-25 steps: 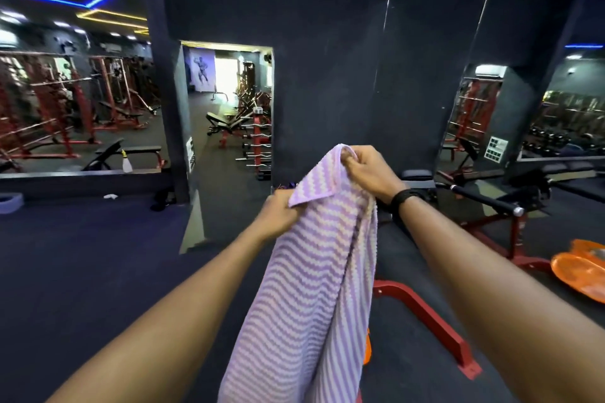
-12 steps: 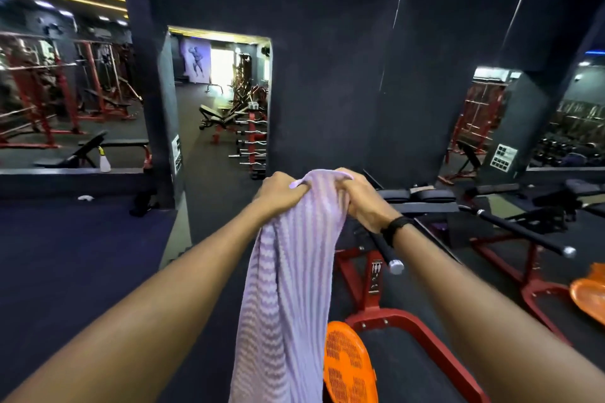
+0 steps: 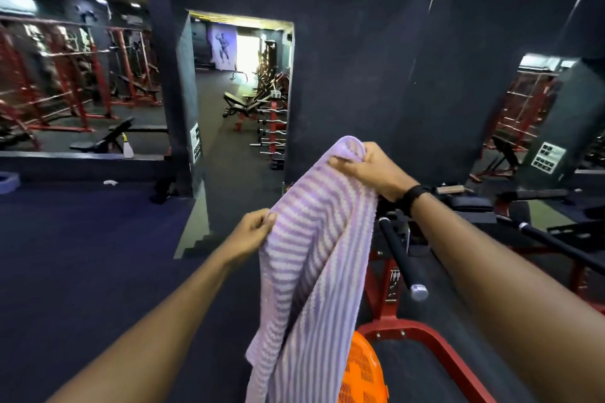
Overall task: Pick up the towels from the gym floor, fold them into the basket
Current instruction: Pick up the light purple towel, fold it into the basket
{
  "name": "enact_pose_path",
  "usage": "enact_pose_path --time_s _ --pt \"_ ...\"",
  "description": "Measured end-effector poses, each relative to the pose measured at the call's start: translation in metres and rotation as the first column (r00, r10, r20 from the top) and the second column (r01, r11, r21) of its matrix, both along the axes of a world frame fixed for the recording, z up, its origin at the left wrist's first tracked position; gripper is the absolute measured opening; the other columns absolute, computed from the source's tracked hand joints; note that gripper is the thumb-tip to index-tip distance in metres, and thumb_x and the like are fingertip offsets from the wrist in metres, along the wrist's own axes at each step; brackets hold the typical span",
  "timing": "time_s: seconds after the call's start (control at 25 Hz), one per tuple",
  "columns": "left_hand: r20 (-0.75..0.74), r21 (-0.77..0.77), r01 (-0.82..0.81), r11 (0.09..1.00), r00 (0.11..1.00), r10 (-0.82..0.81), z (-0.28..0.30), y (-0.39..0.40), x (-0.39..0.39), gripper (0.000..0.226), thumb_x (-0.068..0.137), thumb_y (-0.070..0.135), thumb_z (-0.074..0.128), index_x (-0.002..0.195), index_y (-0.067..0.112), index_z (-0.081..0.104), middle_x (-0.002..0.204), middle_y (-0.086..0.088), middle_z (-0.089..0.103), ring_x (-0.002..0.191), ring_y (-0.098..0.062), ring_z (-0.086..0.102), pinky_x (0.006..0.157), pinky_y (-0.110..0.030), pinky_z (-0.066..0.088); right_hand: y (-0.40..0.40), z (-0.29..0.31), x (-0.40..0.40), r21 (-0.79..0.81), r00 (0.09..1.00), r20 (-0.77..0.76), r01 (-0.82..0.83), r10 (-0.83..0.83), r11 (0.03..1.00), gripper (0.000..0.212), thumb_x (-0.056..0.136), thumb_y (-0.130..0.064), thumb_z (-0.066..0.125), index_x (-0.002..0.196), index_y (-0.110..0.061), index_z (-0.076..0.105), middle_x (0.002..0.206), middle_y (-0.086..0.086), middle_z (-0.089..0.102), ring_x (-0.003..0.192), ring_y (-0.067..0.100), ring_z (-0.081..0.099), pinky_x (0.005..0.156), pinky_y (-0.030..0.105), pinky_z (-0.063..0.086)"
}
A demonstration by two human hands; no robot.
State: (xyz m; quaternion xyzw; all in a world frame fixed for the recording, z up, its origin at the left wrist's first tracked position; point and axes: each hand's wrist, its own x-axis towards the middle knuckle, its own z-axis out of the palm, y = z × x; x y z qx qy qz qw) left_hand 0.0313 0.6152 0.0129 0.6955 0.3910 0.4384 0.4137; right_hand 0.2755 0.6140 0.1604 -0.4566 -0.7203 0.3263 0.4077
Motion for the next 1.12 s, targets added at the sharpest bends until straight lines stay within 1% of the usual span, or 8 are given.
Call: enact_pose_path --time_s 0.2,0.4,0.56,0.64,0.72,0.84,0.96,1.12 --pt "-0.106 0.158 0.029 0.987 0.994 -0.012 0.031 0.009 0.036 0.042 0.090 0.043 0.049 0.062 0.012 0.042 0.063 0.012 0.030 0.059 -0.003 0.027 0.053 -0.022 0.022 0.016 -0.036 -0.002 -0.184 0.793 0.571 -0.130 0.214 0.974 0.038 0.072 -0.049 0.078 0.087 -0.017 0.065 0.087 -0.004 0.067 0.079 0.011 0.062 0.075 0.032 0.049" --pt "-0.310 -0.036 0.058 0.998 0.949 -0.067 0.001 0.026 0.021 0.063 0.059 0.059 0.077 0.071 0.000 0.058 0.066 0.005 0.049 0.064 -0.006 0.041 0.057 -0.027 0.032 0.035 -0.049 0.013 -0.074 0.981 0.186 -0.038 0.051 0.997 0.029 0.088 -0.021 0.064 0.062 -0.012 0.056 0.063 -0.005 0.051 0.063 0.008 0.046 0.061 0.029 0.037" --pt "-0.514 -0.073 -0.124 0.990 0.855 0.069 -0.012 0.038 -0.004 0.053 0.056 0.051 0.087 0.059 0.008 0.055 0.056 0.012 0.047 0.055 -0.001 0.040 0.056 -0.026 0.033 0.051 -0.042 0.042 0.080 0.967 -0.032 0.256 -0.254 0.963 0.025 0.084 -0.023 0.062 0.063 -0.009 0.055 0.067 -0.004 0.055 0.065 0.009 0.050 0.066 0.031 0.043" --pt "-0.386 0.018 -0.132 0.991 0.913 0.129 0.012 0.042 0.006 0.041 0.067 0.031 0.085 0.055 0.010 0.053 0.054 0.012 0.042 0.054 0.003 0.035 0.054 -0.027 0.028 0.052 -0.039 0.047 0.108 0.977 0.036 0.204 -0.209 0.973 0.012 0.080 -0.025 0.071 0.077 -0.017 0.063 0.076 -0.008 0.063 0.071 0.006 0.056 0.071 0.028 0.047" --pt "-0.316 0.126 -0.058 0.990 0.944 0.095 0.047 0.041 0.032 0.031 0.071 0.021 0.081 0.057 0.009 0.056 0.058 0.008 0.040 0.057 0.005 0.034 0.053 -0.026 0.027 0.050 -0.039 0.034 0.025 0.977 0.215 -0.013 0.007 1.000 0.029 0.073 -0.030 0.081 0.097 -0.025 0.065 0.093 -0.011 0.067 0.083 0.001 0.060 0.079 0.020 0.048" --pt "-0.305 0.224 -0.032 0.974 0.947 0.102 0.082 0.041 0.062 0.024 0.072 0.017 0.079 0.061 0.018 0.058 0.056 0.011 0.046 0.057 0.007 0.039 0.052 -0.021 0.030 0.045 -0.038 0.009 0.005 0.923 0.369 -0.123 0.112 0.992 0.031 0.075 -0.033 0.079 0.070 -0.021 0.051 0.073 -0.007 0.054 0.069 0.007 0.048 0.065 0.025 0.043" --pt "-0.418 0.127 -0.031 0.991 0.905 0.082 0.074 0.049 0.040 0.027 0.069 0.028 0.082 0.075 0.010 0.063 0.067 0.004 0.058 0.063 -0.006 0.047 0.060 -0.027 0.037 0.048 -0.026 0.018 0.198 0.937 0.270 0.172 -0.223 0.965 0.040 0.084 -0.019 0.068 0.057 -0.020 0.039 0.066 -0.003 0.043 0.068 0.009 0.040 0.057 0.026 0.035" --pt "-0.458 -0.157 -0.020 0.987 0.887 -0.055 0.045 0.048 -0.017 0.044 0.059 0.044 0.085 0.068 0.006 0.064 0.067 -0.003 0.054 0.065 -0.013 0.048 0.058 -0.028 0.036 0.052 -0.013 0.045 0.145 0.826 -0.060 0.563 -0.561 0.814 0.027 0.087 -0.016 0.059 0.063 -0.012 0.046 0.072 0.006 0.049 0.073 0.022 0.046 0.063 0.030 0.035"
